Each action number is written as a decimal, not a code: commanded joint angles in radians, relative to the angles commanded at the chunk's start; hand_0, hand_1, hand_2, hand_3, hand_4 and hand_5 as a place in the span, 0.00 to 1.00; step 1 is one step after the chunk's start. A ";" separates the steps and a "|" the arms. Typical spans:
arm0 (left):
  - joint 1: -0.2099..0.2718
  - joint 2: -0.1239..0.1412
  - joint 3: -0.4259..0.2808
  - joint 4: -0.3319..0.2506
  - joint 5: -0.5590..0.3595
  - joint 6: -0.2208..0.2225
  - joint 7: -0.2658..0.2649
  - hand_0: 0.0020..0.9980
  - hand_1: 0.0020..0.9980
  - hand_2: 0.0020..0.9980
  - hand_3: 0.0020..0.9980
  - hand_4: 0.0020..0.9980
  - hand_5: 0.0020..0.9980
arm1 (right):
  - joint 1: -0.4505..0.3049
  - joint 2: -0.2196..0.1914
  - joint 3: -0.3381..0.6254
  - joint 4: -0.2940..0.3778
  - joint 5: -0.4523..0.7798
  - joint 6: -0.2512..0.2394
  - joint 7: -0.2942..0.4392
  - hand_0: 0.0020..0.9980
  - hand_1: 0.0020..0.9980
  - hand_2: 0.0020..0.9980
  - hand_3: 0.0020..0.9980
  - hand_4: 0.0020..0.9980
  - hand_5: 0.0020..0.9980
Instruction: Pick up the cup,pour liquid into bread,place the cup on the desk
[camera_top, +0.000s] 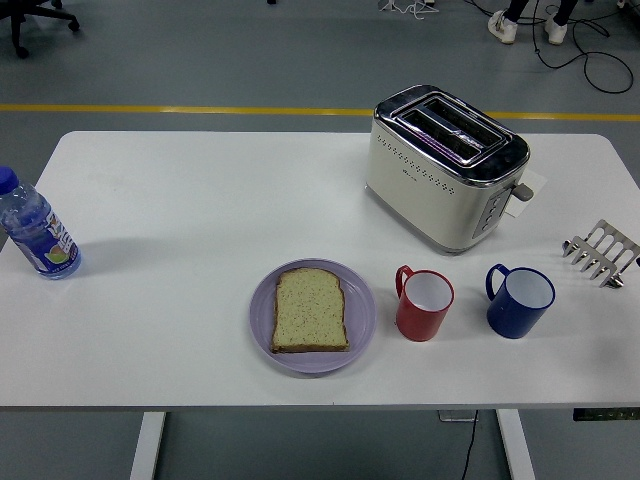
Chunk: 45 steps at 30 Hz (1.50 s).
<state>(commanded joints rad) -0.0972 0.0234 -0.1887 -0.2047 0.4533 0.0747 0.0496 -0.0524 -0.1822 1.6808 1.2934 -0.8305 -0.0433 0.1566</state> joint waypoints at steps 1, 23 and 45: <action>0.000 0.000 0.000 0.000 0.000 0.000 0.000 0.64 0.65 0.66 0.56 0.33 0.83 | -0.004 -0.003 -0.001 0.004 -0.012 -0.003 -0.004 0.92 0.84 0.95 1.00 1.00 0.29; -0.009 0.002 0.001 -0.001 0.004 0.000 0.000 0.64 0.65 0.66 0.56 0.33 0.84 | -0.151 -0.055 -0.150 0.106 -0.190 -0.084 0.029 0.95 0.88 0.97 1.00 1.00 0.31; -0.007 -0.001 0.010 -0.002 -0.003 -0.001 0.000 0.64 0.65 0.66 0.56 0.33 0.84 | -0.111 -0.007 -0.293 -0.007 -0.342 -0.187 0.097 0.94 0.89 0.98 1.00 1.00 0.19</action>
<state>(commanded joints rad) -0.1038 0.0224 -0.1788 -0.2068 0.4508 0.0737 0.0496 -0.1630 -0.1890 1.3882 1.2863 -1.1726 -0.2305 0.2537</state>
